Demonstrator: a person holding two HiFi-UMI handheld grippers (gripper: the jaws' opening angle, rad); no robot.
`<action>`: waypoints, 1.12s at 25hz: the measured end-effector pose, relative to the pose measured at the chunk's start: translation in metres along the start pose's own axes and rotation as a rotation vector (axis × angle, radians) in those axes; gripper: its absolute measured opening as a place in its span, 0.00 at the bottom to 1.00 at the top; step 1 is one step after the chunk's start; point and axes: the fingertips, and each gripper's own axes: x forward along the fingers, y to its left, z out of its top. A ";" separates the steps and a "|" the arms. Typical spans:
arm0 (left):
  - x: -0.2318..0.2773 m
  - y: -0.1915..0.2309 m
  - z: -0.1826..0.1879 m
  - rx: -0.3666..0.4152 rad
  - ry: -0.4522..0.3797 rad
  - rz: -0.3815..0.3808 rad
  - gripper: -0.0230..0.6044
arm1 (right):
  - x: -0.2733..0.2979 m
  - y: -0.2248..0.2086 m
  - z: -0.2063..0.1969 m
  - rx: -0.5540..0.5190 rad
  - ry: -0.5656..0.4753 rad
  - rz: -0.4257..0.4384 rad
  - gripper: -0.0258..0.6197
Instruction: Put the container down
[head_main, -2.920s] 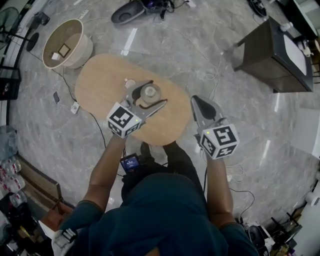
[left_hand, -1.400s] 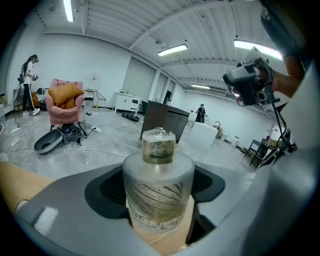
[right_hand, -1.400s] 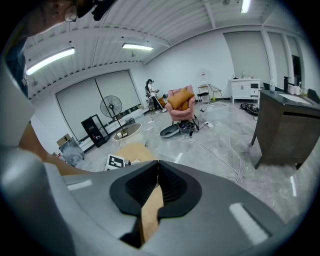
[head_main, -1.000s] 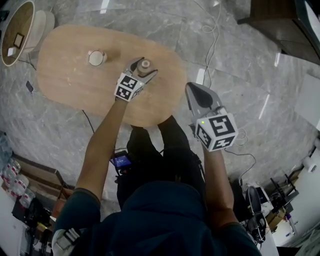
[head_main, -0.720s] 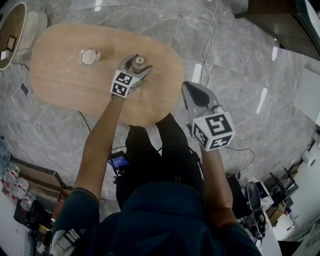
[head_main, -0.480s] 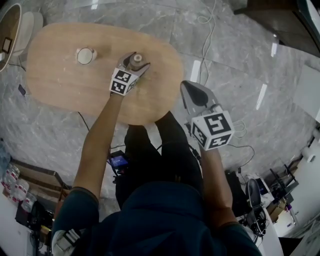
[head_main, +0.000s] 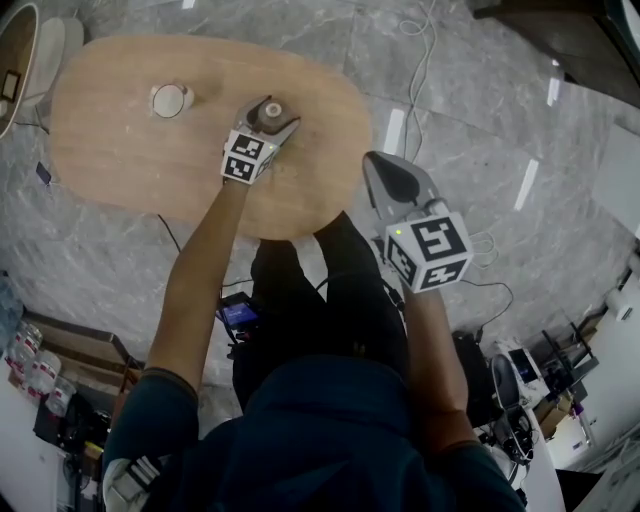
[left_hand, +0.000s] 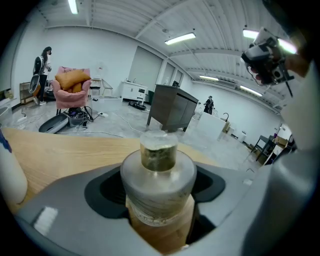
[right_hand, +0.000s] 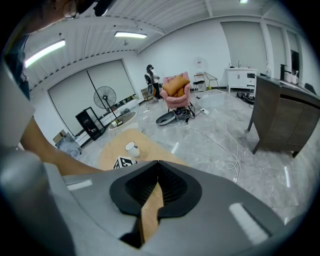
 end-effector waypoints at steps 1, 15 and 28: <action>-0.001 -0.001 -0.001 0.013 0.011 0.003 0.57 | 0.000 0.001 0.000 -0.001 0.000 0.001 0.06; -0.039 -0.029 -0.004 0.110 0.218 -0.088 0.64 | -0.014 0.047 0.030 -0.062 -0.033 0.045 0.06; -0.243 -0.018 0.156 0.143 -0.096 0.056 0.28 | -0.099 0.137 0.111 -0.157 -0.178 0.055 0.06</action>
